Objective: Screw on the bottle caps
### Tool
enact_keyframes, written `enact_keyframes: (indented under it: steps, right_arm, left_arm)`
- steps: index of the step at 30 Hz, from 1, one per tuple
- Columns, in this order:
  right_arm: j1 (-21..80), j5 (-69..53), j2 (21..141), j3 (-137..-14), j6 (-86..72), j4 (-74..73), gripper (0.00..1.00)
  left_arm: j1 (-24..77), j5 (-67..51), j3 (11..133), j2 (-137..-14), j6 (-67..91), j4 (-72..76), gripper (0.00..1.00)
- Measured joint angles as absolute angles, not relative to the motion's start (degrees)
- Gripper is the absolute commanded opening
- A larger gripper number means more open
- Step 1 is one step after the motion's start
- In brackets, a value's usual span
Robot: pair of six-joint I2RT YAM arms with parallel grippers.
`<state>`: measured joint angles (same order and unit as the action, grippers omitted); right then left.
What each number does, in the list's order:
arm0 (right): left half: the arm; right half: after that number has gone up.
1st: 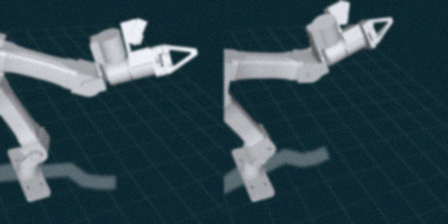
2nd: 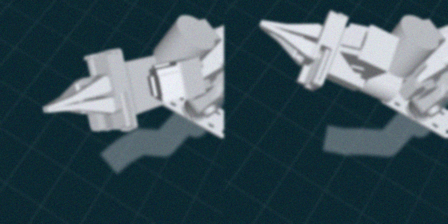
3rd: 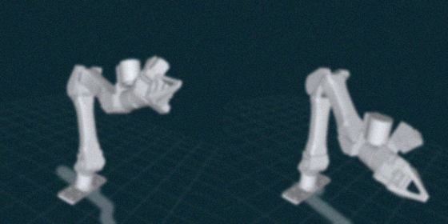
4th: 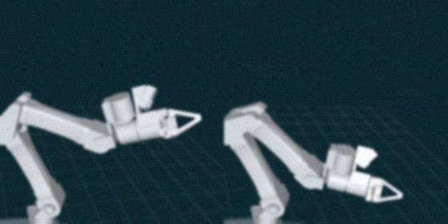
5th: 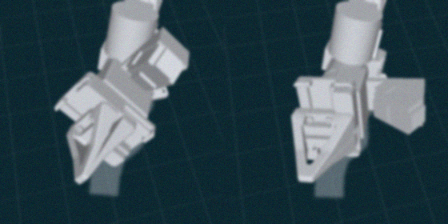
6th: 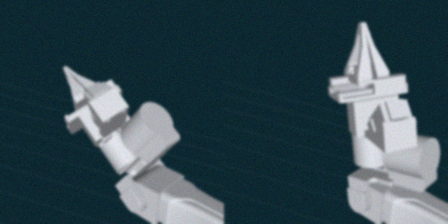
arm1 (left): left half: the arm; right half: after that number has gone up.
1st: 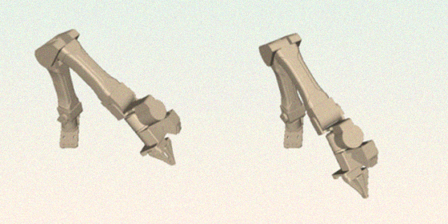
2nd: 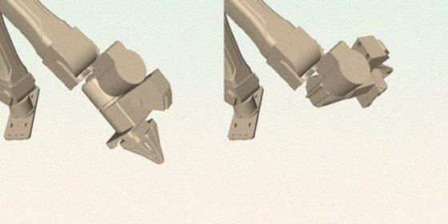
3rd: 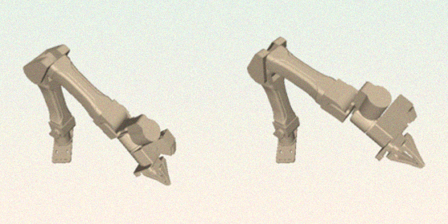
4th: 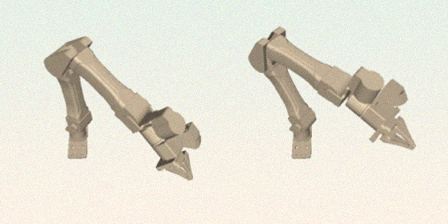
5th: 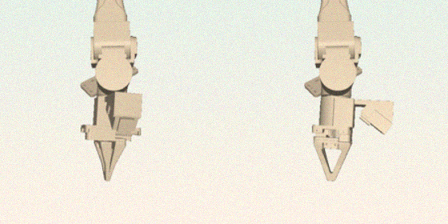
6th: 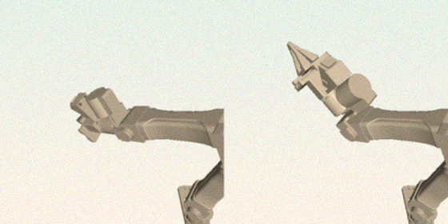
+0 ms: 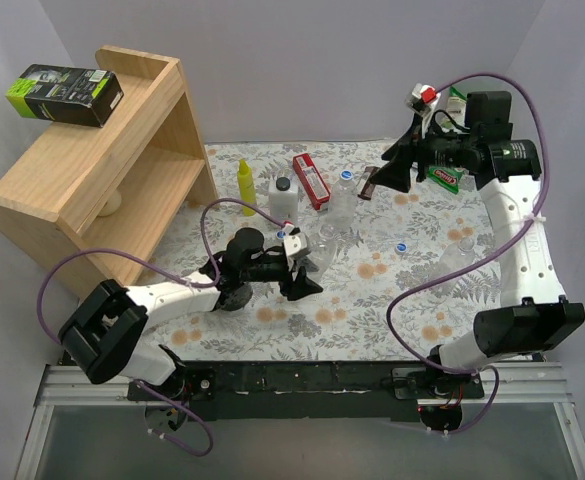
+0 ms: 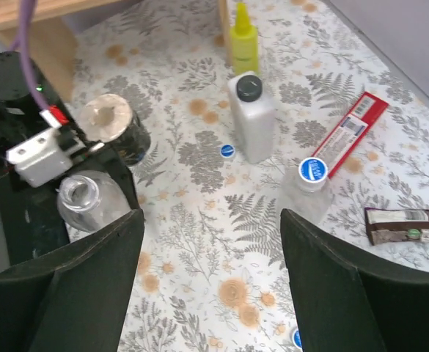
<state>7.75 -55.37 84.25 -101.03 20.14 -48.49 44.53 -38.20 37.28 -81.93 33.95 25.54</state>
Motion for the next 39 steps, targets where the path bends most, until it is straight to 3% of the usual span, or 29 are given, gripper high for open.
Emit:
enact_keyframes:
  steps: [2,5,16,27,39]
  right_arm:
    - [6.11,-53.49,85.6,-103.81,23.88,-51.24,0.69]
    - [6.94,-48.14,87.44,-104.14,31.62,-56.36,0.65]
    - [7.57,-21.85,90.48,-79.85,48.56,-56.64,0.65]
    - [7.7,-14.06,96.92,-71.37,50.85,-48.47,0.6]
    - [8.05,-8.95,101.08,-71.11,50.83,-43.62,0.6]
  left_arm:
    - [43.88,-37.43,35.88,-79.4,33.85,24.23,0.0]
    - [43.64,-35.9,35.07,-76.38,33.85,22.87,0.0]
    - [43.66,-28.86,35.07,-70.54,34.33,17.47,0.0]
    - [43.62,-25.82,35.07,-70.37,38.54,15.4,0.0]
    - [43.22,-24.82,34.11,-70.37,40.38,15.55,0.0]
